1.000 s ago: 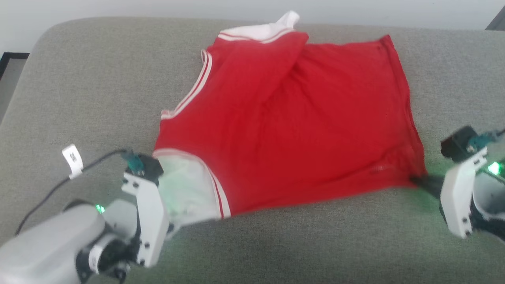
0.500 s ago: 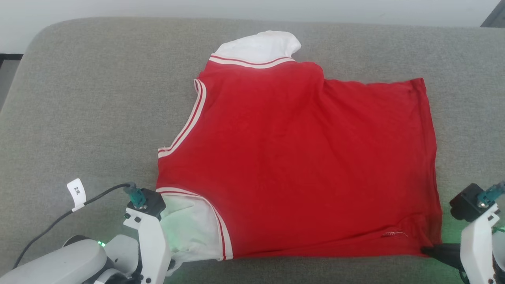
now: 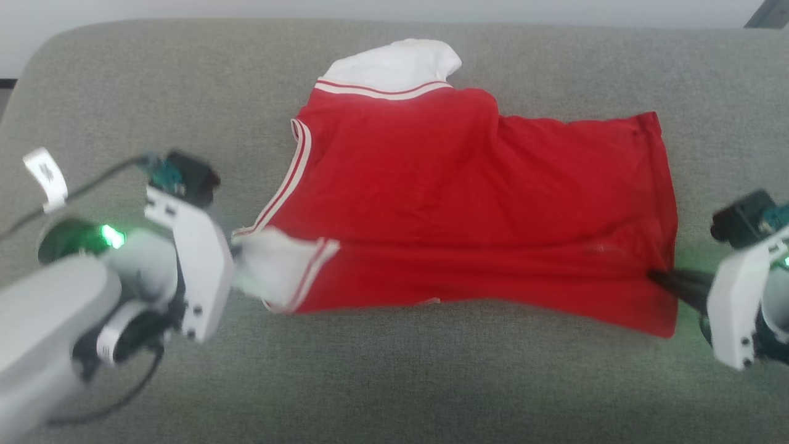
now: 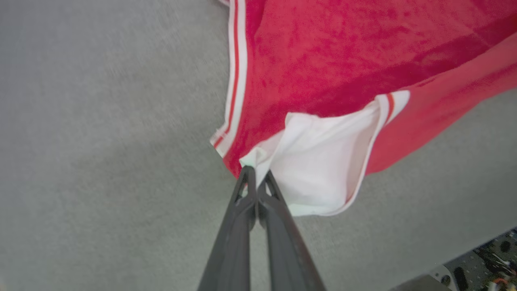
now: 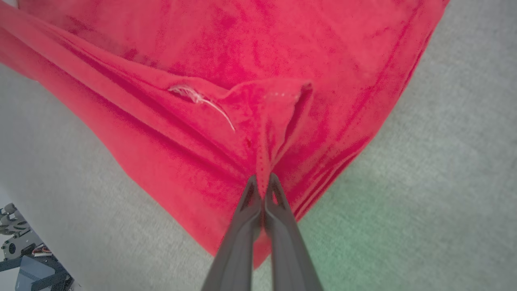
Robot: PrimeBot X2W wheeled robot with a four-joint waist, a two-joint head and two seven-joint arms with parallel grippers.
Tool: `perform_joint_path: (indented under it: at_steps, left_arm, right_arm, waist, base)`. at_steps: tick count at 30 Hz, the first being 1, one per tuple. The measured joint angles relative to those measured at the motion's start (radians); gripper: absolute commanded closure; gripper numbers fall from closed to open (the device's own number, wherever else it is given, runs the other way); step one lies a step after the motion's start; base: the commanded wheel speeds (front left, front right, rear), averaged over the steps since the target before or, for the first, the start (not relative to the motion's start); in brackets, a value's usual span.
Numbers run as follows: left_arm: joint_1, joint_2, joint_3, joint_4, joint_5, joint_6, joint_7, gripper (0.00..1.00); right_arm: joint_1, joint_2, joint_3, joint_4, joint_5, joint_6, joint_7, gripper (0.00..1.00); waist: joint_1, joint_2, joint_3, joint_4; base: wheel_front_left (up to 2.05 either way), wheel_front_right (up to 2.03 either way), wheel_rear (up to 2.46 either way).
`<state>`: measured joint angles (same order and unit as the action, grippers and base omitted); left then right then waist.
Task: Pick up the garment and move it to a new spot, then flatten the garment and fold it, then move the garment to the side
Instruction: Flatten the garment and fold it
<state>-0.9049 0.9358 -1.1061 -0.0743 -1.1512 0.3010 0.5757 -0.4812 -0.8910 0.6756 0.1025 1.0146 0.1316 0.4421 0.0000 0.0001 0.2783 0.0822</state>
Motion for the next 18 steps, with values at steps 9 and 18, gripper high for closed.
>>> perform_joint_path:
  at_steps: [9, 18]
  left_arm:
    - [-0.169, -0.144, -0.008, 0.300, 0.112, -0.162, -0.050, 1.00]
    - [-0.198, -0.297, -0.034, 0.588, 0.090, -0.292, -0.061, 1.00]
  right_arm:
    - [-0.125, 0.145, -0.053, 0.101, -0.146, 0.000, 0.045, 1.00]
    - [-0.209, 0.224, -0.016, 0.204, -0.208, 0.000, 0.029, 1.00]
  waist:
    - [0.0000, 0.0000, 0.054, -0.016]
    - [0.0000, 0.0000, 0.096, -0.036]
  base:
    - [0.00, 0.00, 0.00]
    - [0.00, 0.00, 0.00]
